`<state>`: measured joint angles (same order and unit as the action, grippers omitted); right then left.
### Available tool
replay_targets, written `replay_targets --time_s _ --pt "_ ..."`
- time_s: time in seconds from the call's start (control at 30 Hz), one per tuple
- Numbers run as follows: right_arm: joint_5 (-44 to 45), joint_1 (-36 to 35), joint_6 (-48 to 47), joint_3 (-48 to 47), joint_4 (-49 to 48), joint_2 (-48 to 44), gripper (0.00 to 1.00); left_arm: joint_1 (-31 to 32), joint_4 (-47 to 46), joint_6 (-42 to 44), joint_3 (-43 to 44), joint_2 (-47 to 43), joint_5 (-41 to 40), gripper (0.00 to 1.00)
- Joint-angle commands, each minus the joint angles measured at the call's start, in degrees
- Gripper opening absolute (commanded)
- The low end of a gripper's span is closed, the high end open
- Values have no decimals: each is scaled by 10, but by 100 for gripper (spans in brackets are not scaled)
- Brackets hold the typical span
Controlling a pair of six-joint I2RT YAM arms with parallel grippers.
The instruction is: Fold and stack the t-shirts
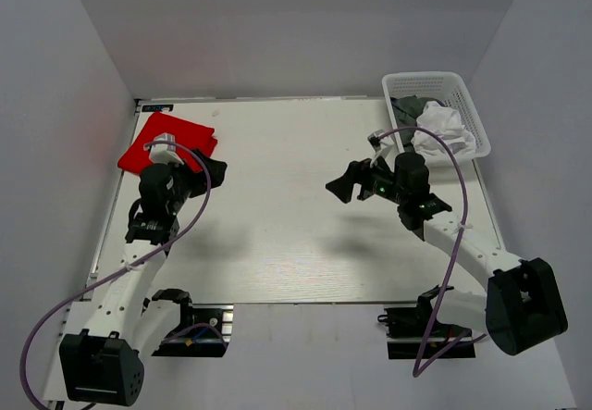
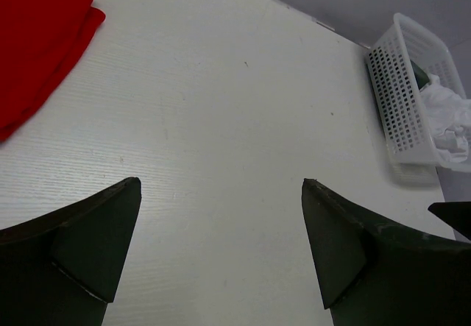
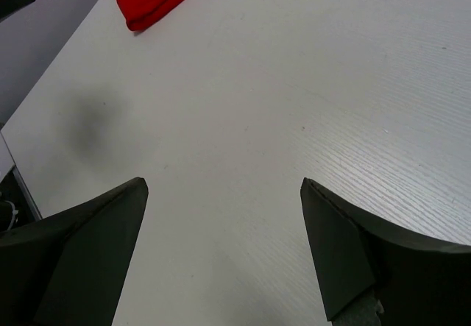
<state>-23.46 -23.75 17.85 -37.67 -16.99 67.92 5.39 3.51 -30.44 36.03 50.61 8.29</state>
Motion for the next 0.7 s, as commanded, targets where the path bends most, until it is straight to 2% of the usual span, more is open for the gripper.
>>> replay_targets --time_s 0.0,0.07,0.2,0.23,0.33,0.4,0.43,0.47,0.5,0.57,0.6,0.67 --pt "5 1 -20 -13 -34 -19 90 1 12 7 -1 -18 -9 100" --pt "46 1 -26 -51 11 -22 90 1 0 13 -12 -18 -14 100" --pt "156 5 -18 -94 38 -16 90 1 1 13 -7 -6 -14 100" --pt "252 6 -10 -97 49 -7 90 1 1 13 -2 -6 -14 100" --pt "374 19 -3 -141 75 40 90 1 6 19 4 -6 -14 100" --pt "406 34 -8 -229 119 72 90 -4 6 24 4 -6 -14 100" --pt "420 48 2 -258 189 144 90 -4 0 29 -3 -6 -14 100" --pt "450 61 3 -349 244 167 90 -4 0 29 -3 -6 -14 100" --pt "460 75 6 -375 279 211 90 -4 0 29 -3 -6 -14 100" --pt "499 103 21 -441 330 288 90 -4 0 34 -3 1 -14 100" --pt "499 122 40 -508 343 306 90 -4 0 45 3 8 -14 100" --pt "483 150 49 -552 387 373 90 -4 5 45 11 23 -14 100"
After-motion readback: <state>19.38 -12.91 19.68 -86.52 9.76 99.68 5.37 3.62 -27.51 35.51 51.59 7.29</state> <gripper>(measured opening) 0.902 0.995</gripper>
